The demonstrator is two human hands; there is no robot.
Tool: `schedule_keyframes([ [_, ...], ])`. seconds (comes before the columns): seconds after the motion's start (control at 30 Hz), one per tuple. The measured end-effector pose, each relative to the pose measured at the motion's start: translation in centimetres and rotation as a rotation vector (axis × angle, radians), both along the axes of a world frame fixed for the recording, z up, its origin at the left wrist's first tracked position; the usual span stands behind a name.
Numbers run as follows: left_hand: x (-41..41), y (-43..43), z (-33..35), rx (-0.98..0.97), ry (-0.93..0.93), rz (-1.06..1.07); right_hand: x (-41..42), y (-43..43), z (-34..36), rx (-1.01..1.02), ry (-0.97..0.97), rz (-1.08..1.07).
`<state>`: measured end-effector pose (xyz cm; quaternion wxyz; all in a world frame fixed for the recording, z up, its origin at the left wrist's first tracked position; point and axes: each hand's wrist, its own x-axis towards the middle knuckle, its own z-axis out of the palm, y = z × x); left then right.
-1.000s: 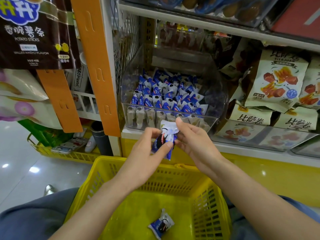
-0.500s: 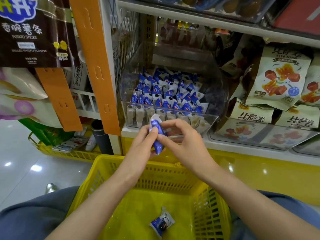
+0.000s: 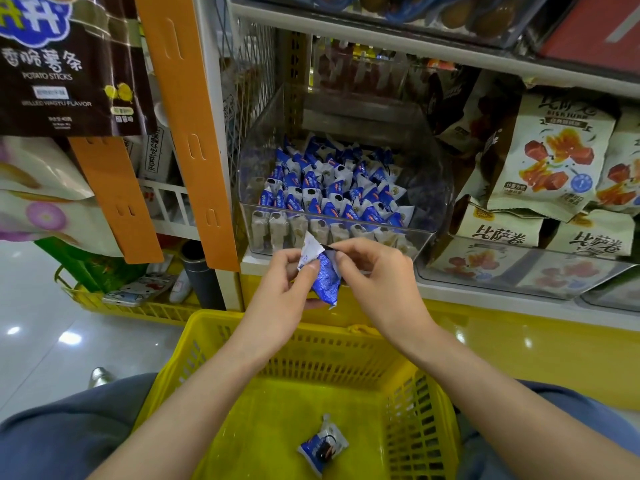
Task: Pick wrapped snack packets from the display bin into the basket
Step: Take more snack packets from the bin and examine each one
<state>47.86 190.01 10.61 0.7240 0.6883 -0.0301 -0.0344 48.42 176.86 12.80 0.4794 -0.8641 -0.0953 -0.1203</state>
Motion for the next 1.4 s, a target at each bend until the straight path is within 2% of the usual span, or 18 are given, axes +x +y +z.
schedule_keyframes([
  [0.2, 0.0, 0.6, 0.1, 0.047, 0.046, -0.063, -0.3, 0.1, -0.3, -0.052, -0.006, 0.056],
  [0.33, 0.0, 1.0, 0.3, 0.149, 0.028, 0.013, -0.6, 0.3, -0.3, -0.075, -0.014, 0.125],
  [0.6, 0.1, 0.6, 0.6, 0.118, 0.080, 0.025, -0.4, 0.4, 0.1, -0.052, 0.027, 0.099],
  [0.67, 0.2, 0.8, 0.6, 0.047, 0.072, 0.041, -0.2, 0.5, -0.1, 0.014, 0.118, 0.101],
  [0.77, 0.3, 1.2, 0.7, -0.067, 0.077, 0.053, 0.1, 0.6, -0.3, 0.143, 0.364, 0.177],
  [0.87, 0.4, 1.6, 0.6, -0.043, 0.053, 0.056, -0.1, 0.8, -0.5, 0.291, 0.486, 0.222],
  [0.93, 0.6, 1.7, 0.7, -0.016, 0.050, 0.050, 0.1, 0.5, -0.3, 0.253, 0.453, 0.170],
  [1.07, 1.0, 1.9, 1.2, -0.092, 0.091, 0.027, 0.6, 0.1, -0.5, 0.082, 0.332, 0.034],
  [1.2, 0.7, 1.9, 1.0, -0.052, 0.056, 0.087, 0.4, 0.0, -0.9, -0.166, 0.144, 0.057],
  [1.27, 0.7, 2.0, 0.9, 0.006, 0.023, 0.133, 0.3, -0.1, -1.0, -0.246, 0.128, 0.118],
  [1.33, 0.7, 2.1, 0.8, 0.098, -0.037, 0.121, 0.1, -0.1, -1.0, -0.258, 0.155, 0.184],
  [1.4, 0.5, 1.9, 0.8, 0.199, -0.089, 0.059, -0.1, 0.1, -1.0, -0.181, 0.177, 0.217],
])
